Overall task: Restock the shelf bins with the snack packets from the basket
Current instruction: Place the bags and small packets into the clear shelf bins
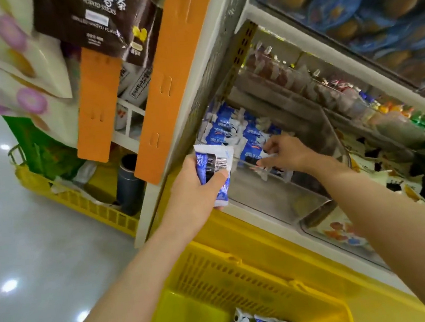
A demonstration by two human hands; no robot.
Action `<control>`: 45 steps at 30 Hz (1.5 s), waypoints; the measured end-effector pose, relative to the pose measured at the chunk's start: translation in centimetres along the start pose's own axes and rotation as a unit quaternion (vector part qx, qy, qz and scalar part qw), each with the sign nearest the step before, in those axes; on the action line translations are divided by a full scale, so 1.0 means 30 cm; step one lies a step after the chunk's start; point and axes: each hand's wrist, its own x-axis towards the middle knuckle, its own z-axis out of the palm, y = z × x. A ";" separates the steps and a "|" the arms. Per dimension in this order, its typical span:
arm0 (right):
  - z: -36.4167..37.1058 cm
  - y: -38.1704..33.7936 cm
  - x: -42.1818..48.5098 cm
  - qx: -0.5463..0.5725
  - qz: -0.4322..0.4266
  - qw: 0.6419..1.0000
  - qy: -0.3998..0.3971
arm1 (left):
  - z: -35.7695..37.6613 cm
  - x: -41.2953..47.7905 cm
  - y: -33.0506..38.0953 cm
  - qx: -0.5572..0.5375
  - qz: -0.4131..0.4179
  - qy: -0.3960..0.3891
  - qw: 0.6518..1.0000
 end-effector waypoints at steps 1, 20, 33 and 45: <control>0.003 0.004 0.006 0.002 -0.006 1.000 0.001 | 0.000 0.004 -0.001 0.005 -0.001 0.003 1.000; 0.018 -0.151 -0.349 0.184 -0.127 0.958 0.178 | 0.018 -0.049 0.000 -0.061 -0.087 -0.041 0.993; 0.070 -0.206 -0.572 0.555 0.052 0.828 -0.064 | 0.089 -0.222 -0.029 0.290 0.248 -0.101 0.919; 0.034 -0.122 -0.606 0.396 -0.023 0.918 -0.019 | 0.068 -0.181 0.037 0.074 0.068 -0.061 0.993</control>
